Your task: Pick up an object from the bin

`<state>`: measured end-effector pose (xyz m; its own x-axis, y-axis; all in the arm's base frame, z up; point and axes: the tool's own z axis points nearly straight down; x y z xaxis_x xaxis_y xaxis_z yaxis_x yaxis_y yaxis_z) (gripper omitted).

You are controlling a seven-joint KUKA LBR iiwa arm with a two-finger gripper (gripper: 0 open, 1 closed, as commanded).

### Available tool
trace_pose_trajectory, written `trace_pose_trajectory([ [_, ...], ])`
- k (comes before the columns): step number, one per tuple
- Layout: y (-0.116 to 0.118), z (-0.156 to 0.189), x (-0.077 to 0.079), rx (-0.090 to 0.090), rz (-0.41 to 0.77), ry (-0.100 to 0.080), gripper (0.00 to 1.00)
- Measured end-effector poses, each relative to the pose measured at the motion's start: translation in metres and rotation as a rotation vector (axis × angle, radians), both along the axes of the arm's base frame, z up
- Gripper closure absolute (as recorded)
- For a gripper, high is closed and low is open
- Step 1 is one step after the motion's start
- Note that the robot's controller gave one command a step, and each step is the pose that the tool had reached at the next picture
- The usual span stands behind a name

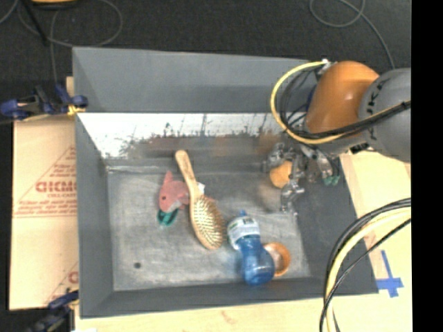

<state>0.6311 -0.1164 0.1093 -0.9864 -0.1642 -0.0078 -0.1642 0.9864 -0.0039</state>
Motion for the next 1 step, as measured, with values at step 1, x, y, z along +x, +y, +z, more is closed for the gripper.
trace_pose_trajectory([
  [1, 0.0017, -0.0300, -0.0059, 0.005, -0.069, 0.008, 0.00],
])
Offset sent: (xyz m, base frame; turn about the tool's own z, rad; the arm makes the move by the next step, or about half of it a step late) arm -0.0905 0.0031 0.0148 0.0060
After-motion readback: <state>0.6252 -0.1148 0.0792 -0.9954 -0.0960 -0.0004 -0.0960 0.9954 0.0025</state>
